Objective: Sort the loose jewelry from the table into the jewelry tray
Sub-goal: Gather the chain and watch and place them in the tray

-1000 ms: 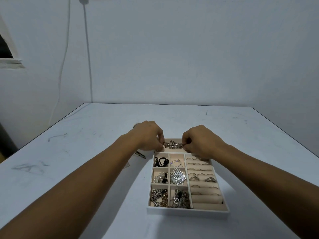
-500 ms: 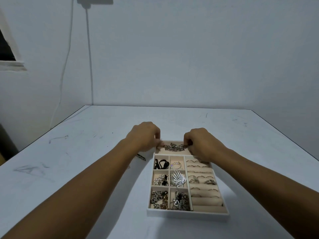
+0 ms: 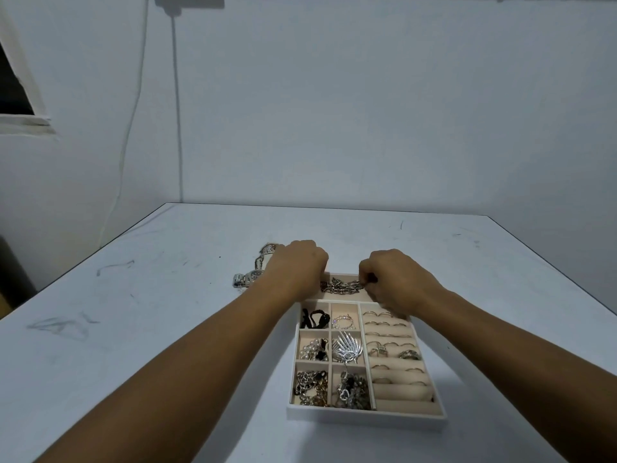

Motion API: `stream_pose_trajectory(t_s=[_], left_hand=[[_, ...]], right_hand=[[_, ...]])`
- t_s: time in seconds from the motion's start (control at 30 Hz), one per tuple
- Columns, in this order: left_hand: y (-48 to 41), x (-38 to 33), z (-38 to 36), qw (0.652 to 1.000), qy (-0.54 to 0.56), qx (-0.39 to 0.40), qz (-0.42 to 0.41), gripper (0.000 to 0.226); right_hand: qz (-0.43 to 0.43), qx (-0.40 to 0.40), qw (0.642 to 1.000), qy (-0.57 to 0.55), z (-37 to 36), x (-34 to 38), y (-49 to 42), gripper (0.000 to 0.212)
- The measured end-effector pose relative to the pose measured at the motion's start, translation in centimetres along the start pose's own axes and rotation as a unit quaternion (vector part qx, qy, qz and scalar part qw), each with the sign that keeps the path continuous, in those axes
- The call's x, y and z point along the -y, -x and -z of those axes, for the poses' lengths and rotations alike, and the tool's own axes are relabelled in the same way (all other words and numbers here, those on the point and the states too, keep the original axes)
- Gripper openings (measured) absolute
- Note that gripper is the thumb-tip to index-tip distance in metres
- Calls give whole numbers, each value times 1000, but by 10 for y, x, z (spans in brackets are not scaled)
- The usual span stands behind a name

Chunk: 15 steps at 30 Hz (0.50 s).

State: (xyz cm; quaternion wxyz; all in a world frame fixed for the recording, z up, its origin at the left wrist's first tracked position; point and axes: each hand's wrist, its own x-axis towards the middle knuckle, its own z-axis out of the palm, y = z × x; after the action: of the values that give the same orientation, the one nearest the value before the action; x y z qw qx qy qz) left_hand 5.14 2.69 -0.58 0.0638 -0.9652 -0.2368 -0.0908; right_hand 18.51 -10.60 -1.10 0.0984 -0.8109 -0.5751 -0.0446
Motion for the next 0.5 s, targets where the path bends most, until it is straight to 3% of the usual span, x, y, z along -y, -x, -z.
stream_pose_trajectory(t_s=[0.13,0.27,0.5], left_hand=[[2,-5,0,995,96,4,-41,15],[-2,-5,-6,996,67,38,-51,24],[-2,7,-7,997,64,30,-38,21]], right_hand=[[5,-20,996,-83,0,7,-1,10],[5,34,996,-86,-4,14,-4,16],[-15,29,997,-67,-5,13,-7,11]])
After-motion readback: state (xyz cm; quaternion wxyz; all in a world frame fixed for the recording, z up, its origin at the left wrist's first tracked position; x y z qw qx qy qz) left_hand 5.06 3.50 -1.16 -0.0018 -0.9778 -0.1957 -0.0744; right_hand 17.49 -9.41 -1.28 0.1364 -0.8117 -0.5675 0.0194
